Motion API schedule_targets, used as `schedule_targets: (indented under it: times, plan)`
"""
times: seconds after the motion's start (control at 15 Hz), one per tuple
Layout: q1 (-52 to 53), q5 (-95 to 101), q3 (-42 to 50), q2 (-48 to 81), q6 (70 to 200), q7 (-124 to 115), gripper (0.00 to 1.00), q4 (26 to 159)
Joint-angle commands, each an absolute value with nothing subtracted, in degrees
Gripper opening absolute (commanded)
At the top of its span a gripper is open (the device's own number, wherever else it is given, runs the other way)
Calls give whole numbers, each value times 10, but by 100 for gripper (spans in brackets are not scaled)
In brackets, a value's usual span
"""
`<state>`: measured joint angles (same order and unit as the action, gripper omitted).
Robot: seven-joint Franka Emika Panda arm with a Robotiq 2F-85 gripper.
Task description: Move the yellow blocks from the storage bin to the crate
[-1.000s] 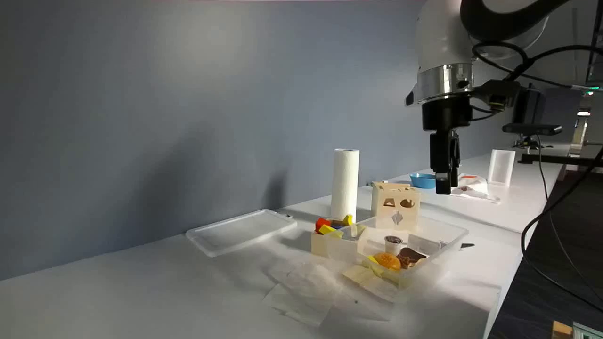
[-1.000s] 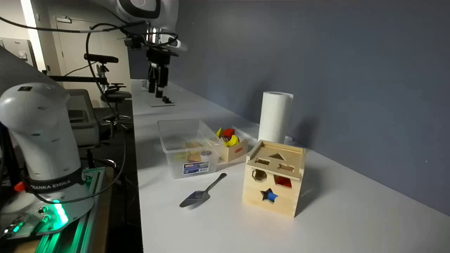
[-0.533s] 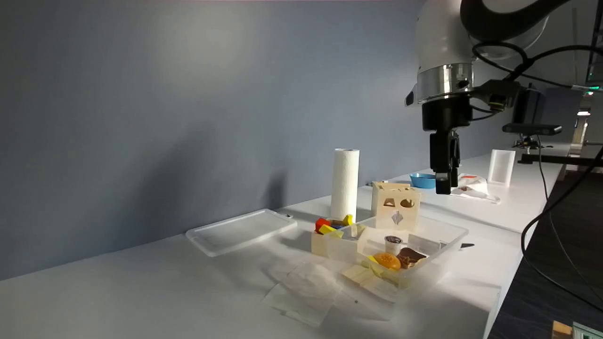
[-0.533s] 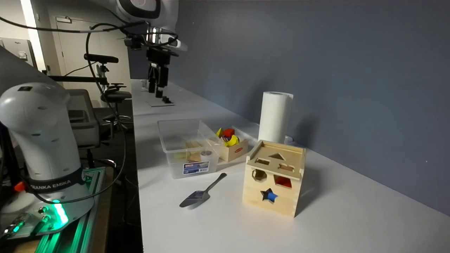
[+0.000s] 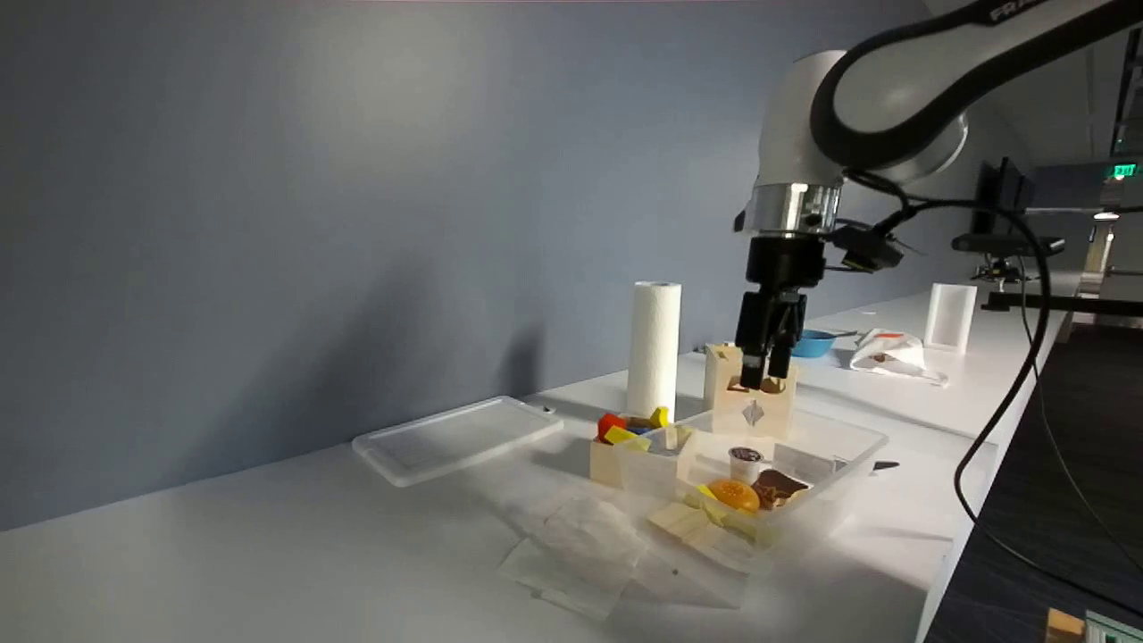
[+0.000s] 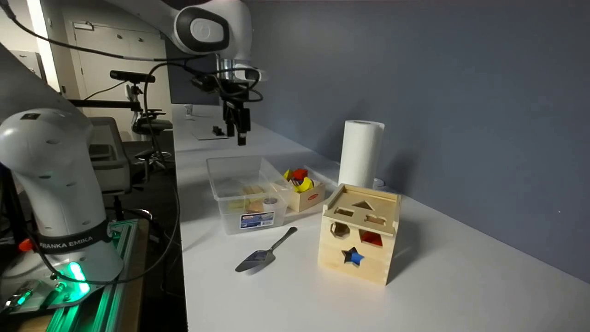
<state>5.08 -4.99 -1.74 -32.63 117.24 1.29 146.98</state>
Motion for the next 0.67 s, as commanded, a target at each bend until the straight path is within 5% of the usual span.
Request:
schedule_targets:
  times: [0.0,0.6]
  plan:
    - [39,-63,14,-262,1229,49,100,1475]
    - [13,-53,-3,-198,1289,-65,100,1524]
